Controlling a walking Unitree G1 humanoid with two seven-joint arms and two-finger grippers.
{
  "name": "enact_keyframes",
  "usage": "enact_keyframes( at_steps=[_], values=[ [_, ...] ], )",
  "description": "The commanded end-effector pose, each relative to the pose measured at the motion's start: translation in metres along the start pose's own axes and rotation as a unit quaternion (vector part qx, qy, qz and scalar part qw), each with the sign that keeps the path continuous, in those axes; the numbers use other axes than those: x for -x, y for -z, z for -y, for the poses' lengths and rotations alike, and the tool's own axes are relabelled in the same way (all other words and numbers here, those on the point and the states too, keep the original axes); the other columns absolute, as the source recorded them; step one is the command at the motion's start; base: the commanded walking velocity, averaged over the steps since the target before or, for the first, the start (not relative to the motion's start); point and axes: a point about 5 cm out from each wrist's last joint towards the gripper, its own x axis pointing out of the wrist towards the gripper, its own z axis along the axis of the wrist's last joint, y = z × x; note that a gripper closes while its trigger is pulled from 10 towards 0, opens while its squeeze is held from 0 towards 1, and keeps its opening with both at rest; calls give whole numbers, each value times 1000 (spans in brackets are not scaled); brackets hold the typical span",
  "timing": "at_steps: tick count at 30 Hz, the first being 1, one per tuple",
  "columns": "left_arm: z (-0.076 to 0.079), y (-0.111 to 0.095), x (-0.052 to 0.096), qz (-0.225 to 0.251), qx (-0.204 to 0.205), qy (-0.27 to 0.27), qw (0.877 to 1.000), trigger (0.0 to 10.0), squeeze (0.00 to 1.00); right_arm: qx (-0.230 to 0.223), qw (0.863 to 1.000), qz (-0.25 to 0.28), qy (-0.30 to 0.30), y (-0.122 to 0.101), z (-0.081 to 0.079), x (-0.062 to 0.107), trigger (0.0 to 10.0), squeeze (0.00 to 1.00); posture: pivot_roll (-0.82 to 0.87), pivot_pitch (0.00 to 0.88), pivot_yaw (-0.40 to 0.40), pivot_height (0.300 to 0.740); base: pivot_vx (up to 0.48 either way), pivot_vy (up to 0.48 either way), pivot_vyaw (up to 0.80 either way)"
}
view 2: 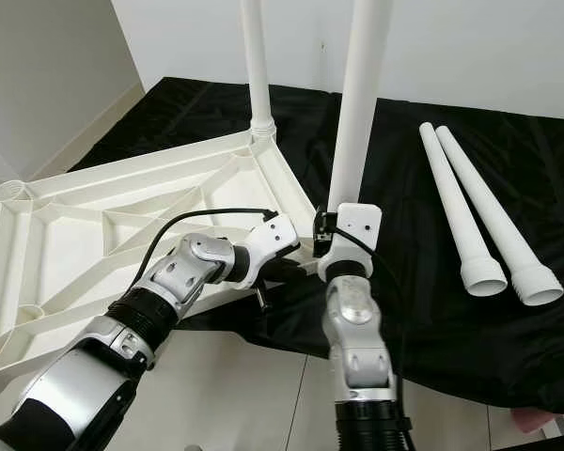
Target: Building children table
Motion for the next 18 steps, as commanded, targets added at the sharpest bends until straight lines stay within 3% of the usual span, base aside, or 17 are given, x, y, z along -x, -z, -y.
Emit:
enact_keyframes(
  at_steps=[1,6,7,8,18],
  values=[
    [5,12,-3,-24,10,4,1000,10000,0,-12,1000,2,-6,-3,-12,4,10000,0,-148,111,106,740,0,0,0],
    [5,12,-3,-24,10,4,1000,10000,0,-17,1000,-3,1,-2,-14,5,10000,0,-147,109,106,740,0,0,0],
    [5,12,-2,-25,10,5,1000,10000,0,-24,1000,-8,1,0,-15,6,10000,914,-148,107,107,740,0,0,0],
    [5,12,-2,-25,10,5,1000,10000,0,-24,1000,-8,4,0,-15,6,10000,1000,-149,108,107,740,0,0,0],
    [5,11,-3,-24,10,5,1000,10000,0,-21,1000,-2,-17,-1,-10,5,10000,1000,-152,111,104,740,0,0,0]
  ],
)
